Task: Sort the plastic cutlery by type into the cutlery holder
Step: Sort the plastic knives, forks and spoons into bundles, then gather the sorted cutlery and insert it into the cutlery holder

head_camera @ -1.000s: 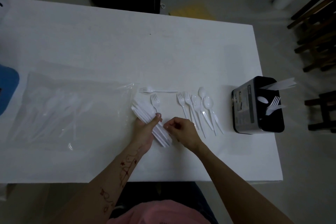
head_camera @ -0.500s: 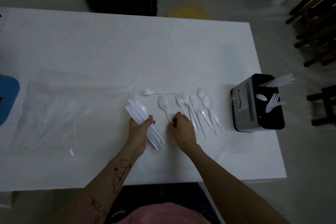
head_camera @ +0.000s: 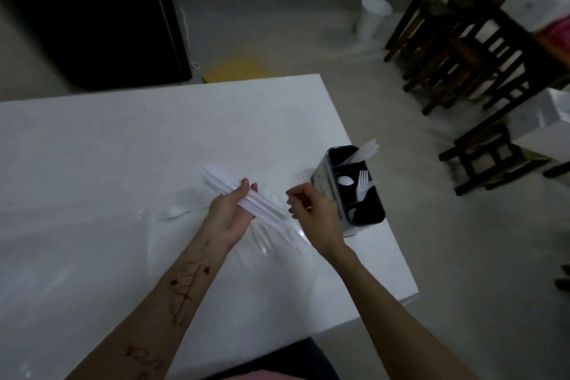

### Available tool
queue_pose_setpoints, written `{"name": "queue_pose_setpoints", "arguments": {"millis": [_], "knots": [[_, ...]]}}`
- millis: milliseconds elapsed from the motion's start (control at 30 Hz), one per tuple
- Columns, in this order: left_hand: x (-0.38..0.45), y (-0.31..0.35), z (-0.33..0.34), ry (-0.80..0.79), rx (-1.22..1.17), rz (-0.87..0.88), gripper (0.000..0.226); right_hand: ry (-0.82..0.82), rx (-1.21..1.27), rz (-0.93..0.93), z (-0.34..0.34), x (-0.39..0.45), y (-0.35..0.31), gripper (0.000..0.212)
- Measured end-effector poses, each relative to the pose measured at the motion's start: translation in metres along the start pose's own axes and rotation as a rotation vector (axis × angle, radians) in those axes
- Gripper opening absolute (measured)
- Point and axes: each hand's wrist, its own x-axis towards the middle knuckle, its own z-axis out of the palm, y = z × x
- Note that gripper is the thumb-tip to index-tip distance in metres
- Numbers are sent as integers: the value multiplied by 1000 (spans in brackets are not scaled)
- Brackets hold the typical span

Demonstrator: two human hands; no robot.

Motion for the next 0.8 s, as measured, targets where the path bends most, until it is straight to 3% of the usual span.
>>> {"name": "queue_pose_setpoints", "arguments": {"millis": [133, 233, 300, 400, 533, 667, 800], "knots": [[26, -8, 86, -132, -102, 45, 17, 317, 101, -38, -59, 31, -16, 13], [48, -22, 139, -128, -127, 110, 12, 638, 121, -83, -92, 49, -11, 18], [62, -33, 164, -91, -64, 197, 11, 738, 153, -40, -104, 64, 2, 26], [75, -50, 183, -65, 121, 348, 15, 546, 230, 114, -110, 83, 18, 39], [88, -70, 183, -108, 398, 456, 25, 296, 281, 89, -110, 92, 16, 45], [79, -85, 185, -174, 787, 548, 39, 159, 289, 22, -110, 98, 20, 61], [78, -93, 176, -202, 896, 542, 39, 132, 317, 34, -115, 104, 26, 71]]}}
